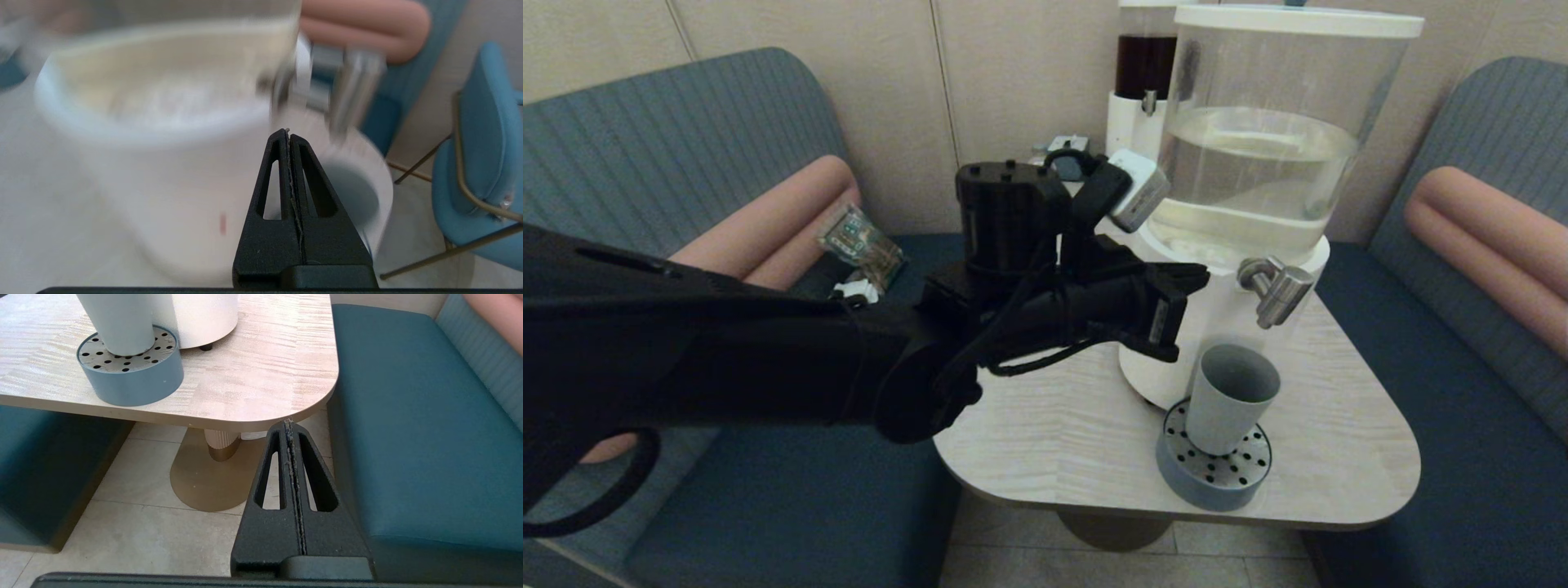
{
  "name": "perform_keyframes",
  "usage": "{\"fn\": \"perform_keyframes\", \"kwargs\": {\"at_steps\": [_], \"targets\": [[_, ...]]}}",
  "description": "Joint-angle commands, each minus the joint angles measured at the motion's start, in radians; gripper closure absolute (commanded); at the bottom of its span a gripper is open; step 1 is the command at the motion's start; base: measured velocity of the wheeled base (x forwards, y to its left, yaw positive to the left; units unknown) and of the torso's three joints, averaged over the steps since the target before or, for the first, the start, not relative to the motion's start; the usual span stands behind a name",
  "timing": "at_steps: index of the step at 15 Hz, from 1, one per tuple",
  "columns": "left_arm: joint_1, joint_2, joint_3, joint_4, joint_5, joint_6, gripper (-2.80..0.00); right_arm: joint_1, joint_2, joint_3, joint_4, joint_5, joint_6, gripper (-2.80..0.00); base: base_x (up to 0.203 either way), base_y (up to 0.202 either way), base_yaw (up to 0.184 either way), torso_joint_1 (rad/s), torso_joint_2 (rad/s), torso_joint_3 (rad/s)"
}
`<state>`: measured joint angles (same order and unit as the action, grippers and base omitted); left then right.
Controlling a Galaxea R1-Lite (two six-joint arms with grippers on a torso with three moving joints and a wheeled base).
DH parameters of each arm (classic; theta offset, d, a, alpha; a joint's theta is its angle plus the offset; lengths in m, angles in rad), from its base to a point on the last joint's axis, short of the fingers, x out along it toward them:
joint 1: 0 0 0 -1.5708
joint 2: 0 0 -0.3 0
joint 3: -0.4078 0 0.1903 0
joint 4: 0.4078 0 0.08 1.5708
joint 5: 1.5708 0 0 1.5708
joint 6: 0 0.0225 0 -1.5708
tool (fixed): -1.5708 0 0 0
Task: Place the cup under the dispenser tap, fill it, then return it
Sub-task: Place the cup next to the water dispenser
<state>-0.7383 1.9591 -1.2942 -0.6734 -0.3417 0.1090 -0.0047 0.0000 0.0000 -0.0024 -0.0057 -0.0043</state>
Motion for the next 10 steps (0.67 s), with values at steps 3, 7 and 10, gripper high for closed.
{"fn": "perform_keyframes", "kwargs": {"at_steps": [3, 7, 10], "targets": [[0.022, -0.234, 0.418, -0.158, 0.061, -0.048, 0.00, 0.000, 0.002, 0.000, -0.001, 0.000, 0.000, 0.00, 0.000, 0.000, 0.000, 0.000, 0.00, 0.000], [0.032, -0.293, 0.804, -0.641, 0.103, -0.167, 0.00, 0.000, 0.002, 0.000, -0.001, 0.000, 0.000, 0.00, 0.000, 0.000, 0.000, 0.000, 0.00, 0.000], [0.033, -0.207, 0.978, -0.852, 0.139, -0.192, 0.00, 0.000, 0.002, 0.000, -0.001, 0.000, 0.000, 0.00, 0.000, 0.000, 0.000, 0.000, 0.00, 0.000]]}}
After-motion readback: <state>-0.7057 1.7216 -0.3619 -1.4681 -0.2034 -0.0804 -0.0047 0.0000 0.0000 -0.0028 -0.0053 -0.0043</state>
